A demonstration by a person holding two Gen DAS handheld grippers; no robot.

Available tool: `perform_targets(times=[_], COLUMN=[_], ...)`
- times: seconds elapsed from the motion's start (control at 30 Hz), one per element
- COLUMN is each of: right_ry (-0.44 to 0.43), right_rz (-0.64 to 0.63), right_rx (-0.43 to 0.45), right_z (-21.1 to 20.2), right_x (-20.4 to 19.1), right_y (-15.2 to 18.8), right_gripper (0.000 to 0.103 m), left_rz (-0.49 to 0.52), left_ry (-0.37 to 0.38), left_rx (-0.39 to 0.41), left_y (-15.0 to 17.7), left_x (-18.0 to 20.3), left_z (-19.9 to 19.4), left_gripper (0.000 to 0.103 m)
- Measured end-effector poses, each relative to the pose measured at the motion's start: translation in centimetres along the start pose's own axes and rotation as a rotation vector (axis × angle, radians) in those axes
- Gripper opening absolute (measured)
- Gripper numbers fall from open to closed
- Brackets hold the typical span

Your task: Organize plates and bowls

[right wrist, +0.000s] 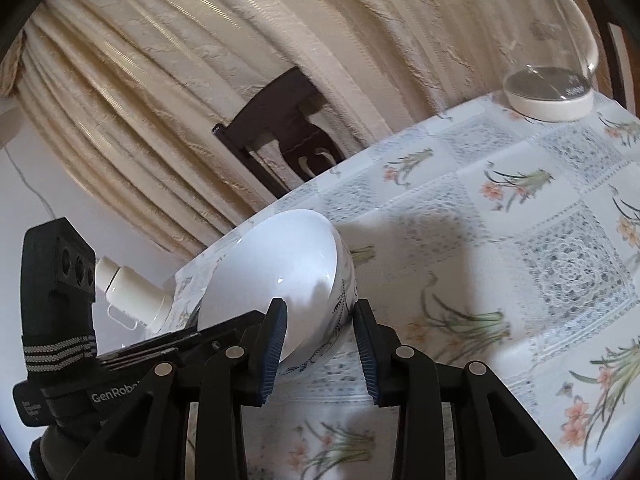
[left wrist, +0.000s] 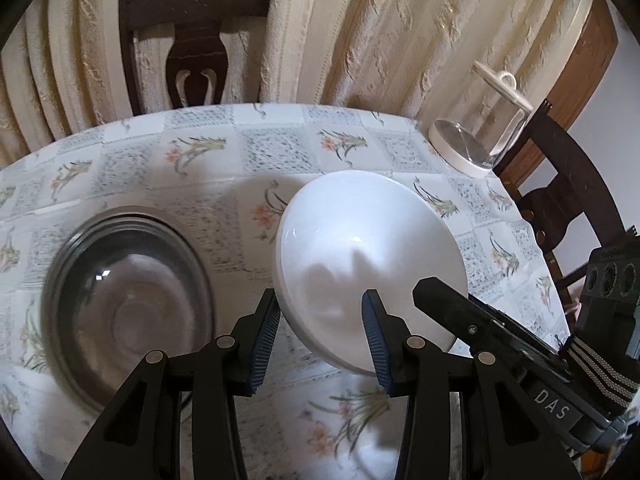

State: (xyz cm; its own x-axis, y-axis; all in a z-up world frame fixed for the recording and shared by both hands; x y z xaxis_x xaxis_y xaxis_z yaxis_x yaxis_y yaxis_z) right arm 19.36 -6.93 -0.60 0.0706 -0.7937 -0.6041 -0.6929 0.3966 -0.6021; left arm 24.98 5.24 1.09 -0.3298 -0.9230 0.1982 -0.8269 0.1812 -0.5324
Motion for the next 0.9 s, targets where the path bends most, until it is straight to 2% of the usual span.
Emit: perform_targets(times=[0.33, 0.5, 0.9], right_ry=[-0.029, -0.043, -0.058], right_rz=[-0.080, -0.121, -0.138], right_rx=[-0.036, -0.070, -0.168], right_z=[2.0, 3.7, 8.2], right_x=[-4.8, -7.3, -9.8], right_y=[0.0, 0.7, 2.4], right_gripper=[0.037, 0.037, 0.037], left_rz=[-0.018, -0.060, -0.153], left_ry=[-0.047, -0.078, -0.105], left_rx=[0.056, 0.065, 0.042], left_y=[0.2, 0.8, 2.6], left_x=[-3.7, -6.8, -13.0], left_z=[-3.8, -5.0, -4.8], left_gripper=[0.042, 0.042, 0.042])
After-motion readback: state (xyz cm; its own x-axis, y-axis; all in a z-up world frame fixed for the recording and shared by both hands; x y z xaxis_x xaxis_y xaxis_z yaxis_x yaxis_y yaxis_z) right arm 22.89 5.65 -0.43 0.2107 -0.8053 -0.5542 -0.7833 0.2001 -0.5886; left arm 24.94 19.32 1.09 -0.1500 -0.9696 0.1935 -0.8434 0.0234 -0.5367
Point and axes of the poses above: each gripper's, at about its wrist camera, not at the fingertips, and z roughly the way its jaws point, x to its right, y to its underside, the point moved 4 cm from there along z, roughly the way its jaws point, and after that the axes turned 2 degrees about -y, right-handed, at the moved point
